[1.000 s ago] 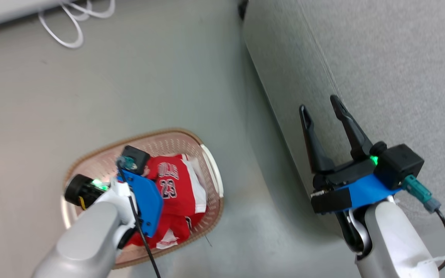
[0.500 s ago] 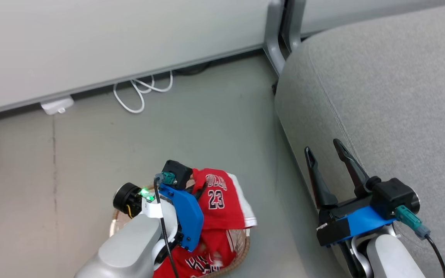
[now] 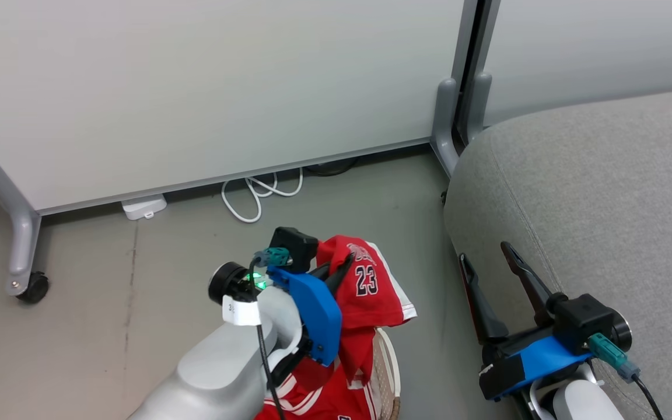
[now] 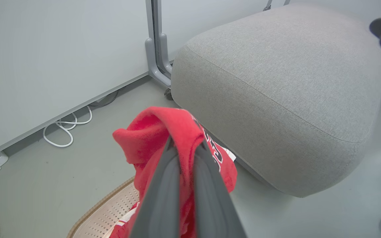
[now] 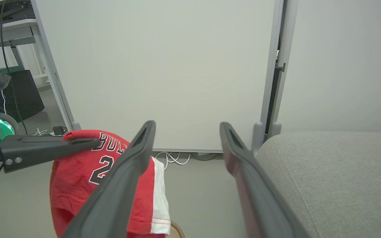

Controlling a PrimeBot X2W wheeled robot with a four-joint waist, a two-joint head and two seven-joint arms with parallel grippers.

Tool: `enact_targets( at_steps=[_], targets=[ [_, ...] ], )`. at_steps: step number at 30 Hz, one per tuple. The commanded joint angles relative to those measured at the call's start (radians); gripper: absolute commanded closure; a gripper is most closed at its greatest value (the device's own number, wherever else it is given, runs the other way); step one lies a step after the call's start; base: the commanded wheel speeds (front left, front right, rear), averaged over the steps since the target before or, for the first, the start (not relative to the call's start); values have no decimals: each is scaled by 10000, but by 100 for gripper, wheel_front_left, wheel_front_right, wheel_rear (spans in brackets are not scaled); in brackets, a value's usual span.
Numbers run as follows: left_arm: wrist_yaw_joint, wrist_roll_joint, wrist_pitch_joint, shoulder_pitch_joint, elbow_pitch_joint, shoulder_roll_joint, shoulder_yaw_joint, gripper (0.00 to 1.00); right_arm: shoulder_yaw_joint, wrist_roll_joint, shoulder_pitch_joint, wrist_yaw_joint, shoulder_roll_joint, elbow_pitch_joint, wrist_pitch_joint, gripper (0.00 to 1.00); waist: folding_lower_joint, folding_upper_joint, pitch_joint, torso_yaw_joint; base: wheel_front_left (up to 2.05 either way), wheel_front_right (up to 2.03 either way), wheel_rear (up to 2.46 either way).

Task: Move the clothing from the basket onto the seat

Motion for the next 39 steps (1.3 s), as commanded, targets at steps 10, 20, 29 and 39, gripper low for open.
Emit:
enact_targets(
  at_steps=[10,20,29,39],
  targets=[
    [-14,-490,-102,-1133,56,-525,-516,100,218,-63,345,1,-26,-145,250,0,1,-1,-349,272,0,0,0],
    [-15,-940,-380,-1826,250,-734,-874,100,357,-25,407,1,-24,-218,341,0,1,-1,-399,227,0,0,0],
    [-15,-1284,-589,-1951,520,-766,-1261,100,352,-74,437,1,-24,-197,389,0,1,-1,-361,179,0,0,0],
    [-15,-1641,-737,-2102,620,-781,-1637,100,1047,-193,242,1,-24,510,587,0,1,-1,-294,207,0,0,0]
  ],
)
